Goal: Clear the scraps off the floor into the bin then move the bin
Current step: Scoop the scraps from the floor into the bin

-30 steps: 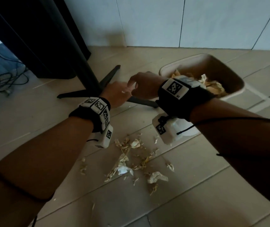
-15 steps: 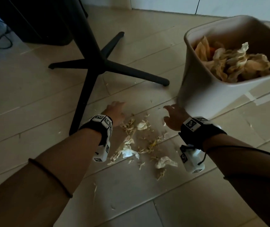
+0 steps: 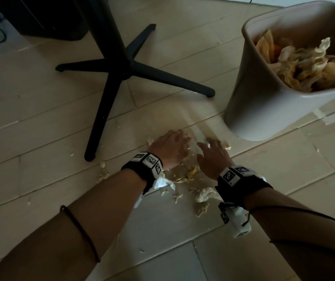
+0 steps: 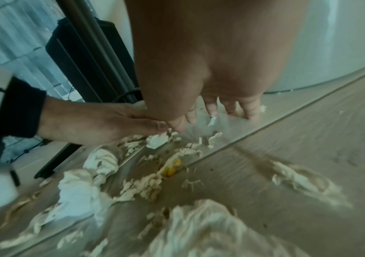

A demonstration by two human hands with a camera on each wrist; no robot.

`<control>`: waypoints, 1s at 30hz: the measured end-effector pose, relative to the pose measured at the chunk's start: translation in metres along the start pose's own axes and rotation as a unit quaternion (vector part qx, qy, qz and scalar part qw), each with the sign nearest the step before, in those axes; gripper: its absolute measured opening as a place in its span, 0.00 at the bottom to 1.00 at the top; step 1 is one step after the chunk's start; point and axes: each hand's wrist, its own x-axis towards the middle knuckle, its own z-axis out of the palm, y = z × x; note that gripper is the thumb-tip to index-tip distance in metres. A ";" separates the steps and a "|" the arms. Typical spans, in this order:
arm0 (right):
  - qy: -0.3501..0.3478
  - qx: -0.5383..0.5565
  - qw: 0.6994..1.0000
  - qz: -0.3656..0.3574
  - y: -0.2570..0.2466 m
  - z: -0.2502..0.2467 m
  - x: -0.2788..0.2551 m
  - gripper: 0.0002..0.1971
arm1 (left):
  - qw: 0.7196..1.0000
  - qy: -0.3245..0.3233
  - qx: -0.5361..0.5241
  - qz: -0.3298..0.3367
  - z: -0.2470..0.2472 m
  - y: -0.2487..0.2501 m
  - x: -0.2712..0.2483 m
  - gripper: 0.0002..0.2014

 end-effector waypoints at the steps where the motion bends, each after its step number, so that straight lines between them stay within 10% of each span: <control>1: -0.002 0.005 1.000 -0.008 -0.001 0.001 -0.003 0.26 | 1.000 0.003 0.000 0.001 0.000 0.001 -0.002 0.25; 12: 0.037 0.013 0.999 -0.011 0.007 -0.015 -0.016 0.23 | 0.996 0.086 -0.005 0.001 0.010 -0.017 -0.045 0.17; 18: -0.001 -0.006 0.999 0.034 0.018 -0.008 -0.020 0.27 | 0.982 -0.034 -0.078 -0.170 -0.003 -0.029 -0.040 0.35; 30: 0.026 -0.001 1.000 -0.008 -0.003 -0.002 -0.031 0.27 | 0.981 0.001 -0.080 -0.176 -0.009 -0.013 -0.015 0.33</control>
